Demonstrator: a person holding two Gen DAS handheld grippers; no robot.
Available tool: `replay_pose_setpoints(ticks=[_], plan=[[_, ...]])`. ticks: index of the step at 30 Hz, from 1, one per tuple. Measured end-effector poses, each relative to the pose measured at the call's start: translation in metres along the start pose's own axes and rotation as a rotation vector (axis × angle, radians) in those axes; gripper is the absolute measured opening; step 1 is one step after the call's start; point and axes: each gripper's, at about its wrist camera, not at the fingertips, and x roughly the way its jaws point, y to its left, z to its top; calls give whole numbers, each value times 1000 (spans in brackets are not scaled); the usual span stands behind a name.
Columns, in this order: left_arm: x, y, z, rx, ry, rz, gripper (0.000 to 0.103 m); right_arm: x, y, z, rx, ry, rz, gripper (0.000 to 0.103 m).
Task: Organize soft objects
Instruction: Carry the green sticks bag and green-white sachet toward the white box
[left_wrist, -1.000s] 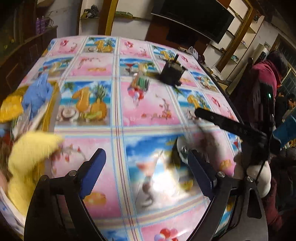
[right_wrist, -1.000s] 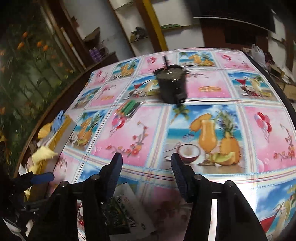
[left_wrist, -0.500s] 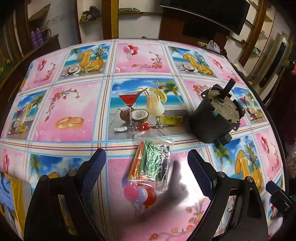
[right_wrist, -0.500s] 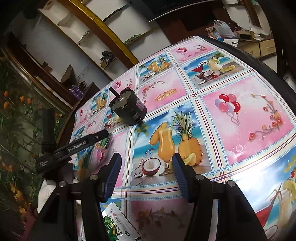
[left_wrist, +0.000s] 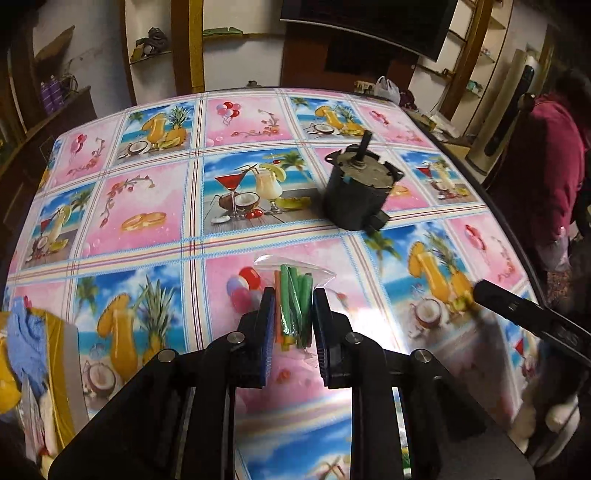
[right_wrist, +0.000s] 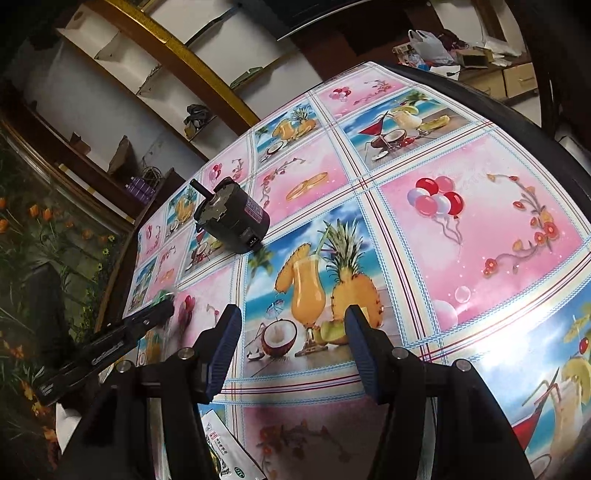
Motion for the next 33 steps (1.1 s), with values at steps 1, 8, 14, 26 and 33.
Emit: replay_pose_setpoints(ticks=[1,8,14,26,33], plan=[[-16,-1,-8,-5,-17,-30,18,1,-1,0,0,7,13,58],[-117,4,-76,-54,-142,-167,18,21,30,-14,-157,144,143,59],[-182,36,-140,-123,-241,-157,18,28,60,-48,-288,265,161,59],[-229,122,-214,-341,-352,-78,18,23,123,-124,-694,277,-186,61],[-227,142,-235,-380,-355,-87,19,6,123,-149,-772,277,-189,64]])
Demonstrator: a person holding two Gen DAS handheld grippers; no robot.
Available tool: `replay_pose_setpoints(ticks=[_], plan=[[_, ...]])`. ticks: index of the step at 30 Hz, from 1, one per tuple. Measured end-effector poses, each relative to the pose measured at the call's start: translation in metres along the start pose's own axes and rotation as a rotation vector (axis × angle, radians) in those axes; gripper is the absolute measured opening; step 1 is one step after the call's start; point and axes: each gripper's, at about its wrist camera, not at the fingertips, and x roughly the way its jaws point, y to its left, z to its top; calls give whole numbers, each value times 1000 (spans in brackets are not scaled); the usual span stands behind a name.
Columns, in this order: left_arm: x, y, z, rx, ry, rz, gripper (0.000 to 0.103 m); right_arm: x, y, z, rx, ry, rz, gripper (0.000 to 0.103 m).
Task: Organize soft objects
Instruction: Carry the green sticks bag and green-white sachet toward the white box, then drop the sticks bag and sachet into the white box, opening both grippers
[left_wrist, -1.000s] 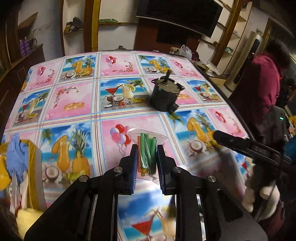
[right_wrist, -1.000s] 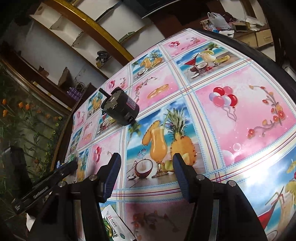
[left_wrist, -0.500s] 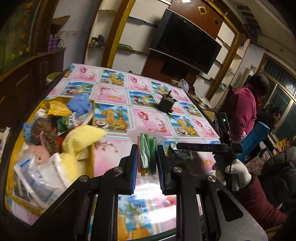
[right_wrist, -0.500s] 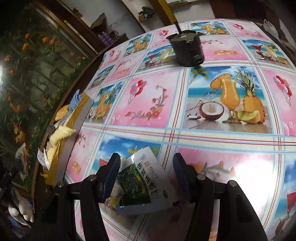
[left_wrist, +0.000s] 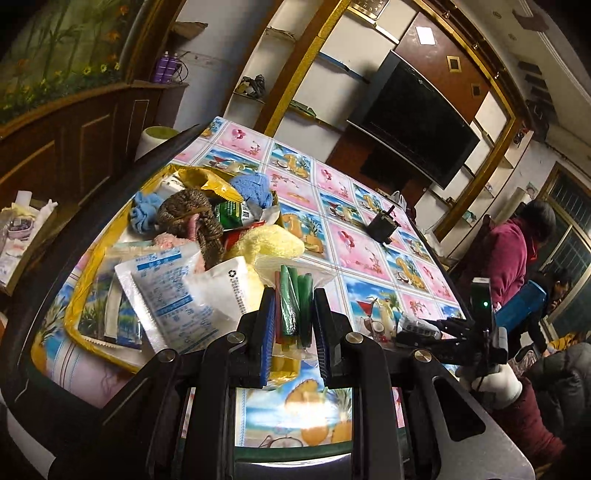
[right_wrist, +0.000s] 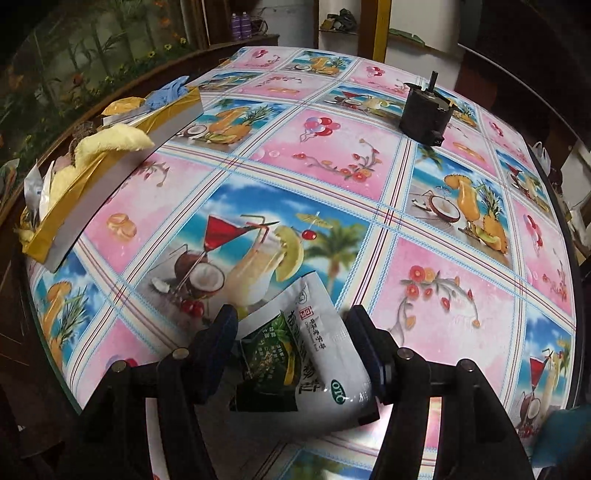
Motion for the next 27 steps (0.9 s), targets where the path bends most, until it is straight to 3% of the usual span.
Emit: replay_pose_setpoints(ticks=[4,6,7,15,27], plan=[[-2,9,-3,-16,-7,3,19,-8,-1,-12,22,-23,-1,59],[-2,15,-4,-26,-8,5,19,-14,3,-18,31,-39,23,30],[-2,17,-5,-29,-8,6,19,-17,6,-19,35,-43,45,26],[-1,27,1,-33,-12,23,19,-35,23,-6,81,-115,170,26],[14,50,31,-47,-18,114,19,-42,105,75,-27,-151,314,26]])
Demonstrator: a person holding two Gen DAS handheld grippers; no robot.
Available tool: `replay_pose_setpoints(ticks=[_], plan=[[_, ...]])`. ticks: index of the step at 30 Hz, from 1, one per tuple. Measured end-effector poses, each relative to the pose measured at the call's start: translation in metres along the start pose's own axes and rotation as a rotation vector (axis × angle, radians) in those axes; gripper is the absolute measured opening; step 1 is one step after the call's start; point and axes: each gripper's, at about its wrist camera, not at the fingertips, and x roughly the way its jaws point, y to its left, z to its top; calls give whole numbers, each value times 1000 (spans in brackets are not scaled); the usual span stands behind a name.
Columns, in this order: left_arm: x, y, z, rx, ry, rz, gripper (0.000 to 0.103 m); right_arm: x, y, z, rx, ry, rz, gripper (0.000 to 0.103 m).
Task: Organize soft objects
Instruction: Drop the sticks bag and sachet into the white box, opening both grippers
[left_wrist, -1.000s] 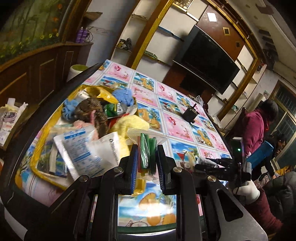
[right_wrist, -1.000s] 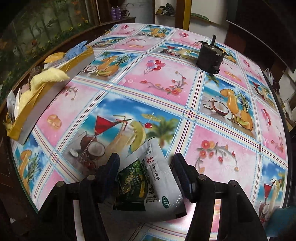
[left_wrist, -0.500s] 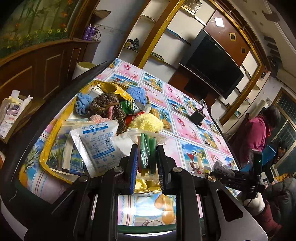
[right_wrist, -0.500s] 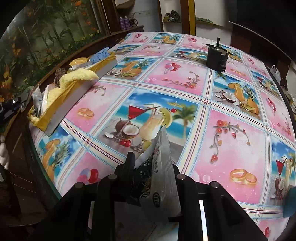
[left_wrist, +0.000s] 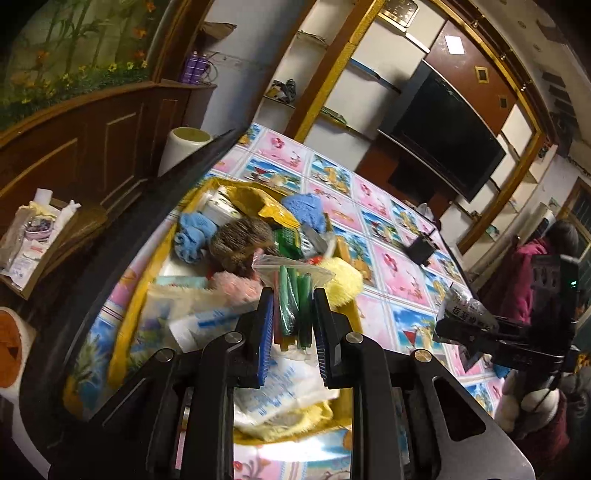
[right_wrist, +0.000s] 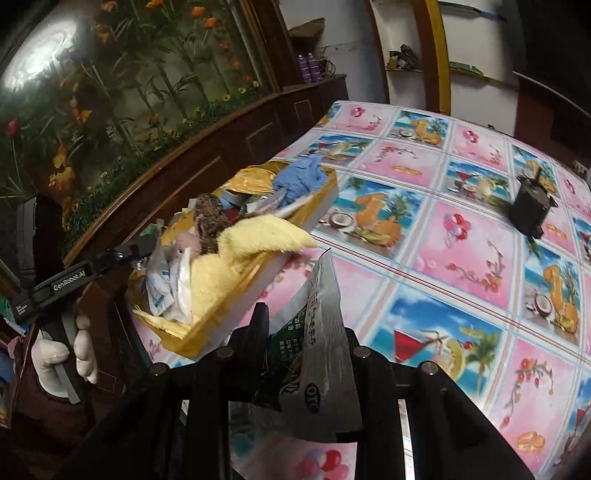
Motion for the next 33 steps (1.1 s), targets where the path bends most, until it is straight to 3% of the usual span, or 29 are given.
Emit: replay_pose_setpoints(ticks=[1,3,4,5,15,23,31,32,33], plan=[[0,1,2,3,-4,17,20,4,8,7,-11,9,6,26],[-3,3,2,14,-22,-4,33,9,21,18,-43,20,-3,26],[-6,4,2,18,-32,-15,51,10,29,24,-67,25,-9,26],[-8,3,1,20,-45,-26,60,12,36,29,-89,29,-18,26],[-34,7,3,8,-118,-92,62,53,74,69,-169,50,0,26],[-43,27,-2,-70,-134,-79,62,81,78,90,-152,35,19,26],[-42,37,-13,-82,-108,-65,62,107,66,119,-77,-4,8,28],[-42,37,-13,-83,-106,-65,62,111,65,120,-64,1,7,31],[-43,37,-14,-81,-105,-62,62,116,63,121,-46,10,12,40]])
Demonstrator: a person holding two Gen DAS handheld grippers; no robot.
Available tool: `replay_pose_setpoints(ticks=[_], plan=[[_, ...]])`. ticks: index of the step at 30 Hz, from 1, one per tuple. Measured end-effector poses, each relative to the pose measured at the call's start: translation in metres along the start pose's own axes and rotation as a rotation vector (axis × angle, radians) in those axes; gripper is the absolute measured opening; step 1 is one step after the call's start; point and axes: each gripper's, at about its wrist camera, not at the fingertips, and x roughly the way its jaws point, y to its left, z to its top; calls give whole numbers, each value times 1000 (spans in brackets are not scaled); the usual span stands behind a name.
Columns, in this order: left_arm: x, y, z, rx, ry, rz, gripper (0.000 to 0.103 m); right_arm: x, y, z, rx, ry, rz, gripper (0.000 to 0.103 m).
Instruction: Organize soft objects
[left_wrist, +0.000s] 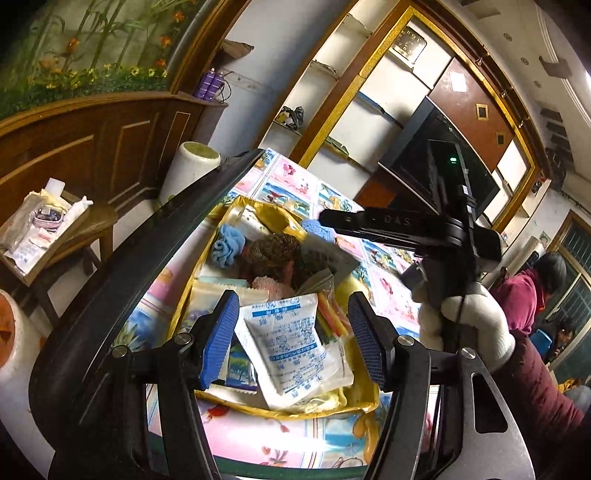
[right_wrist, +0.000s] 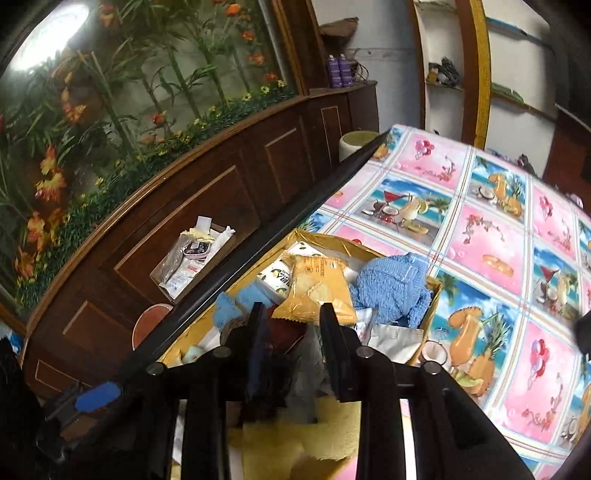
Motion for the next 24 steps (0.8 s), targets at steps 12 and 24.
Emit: replay_pose_setpoints(ticks=[12,24], plan=[[-11,-19,-10,86,-74,170,62,-57,-9,-34,3,-122,-27,60],[-69,-104,-50,286,-386,152,103,-91,-16,-146,145,-223,6,66]])
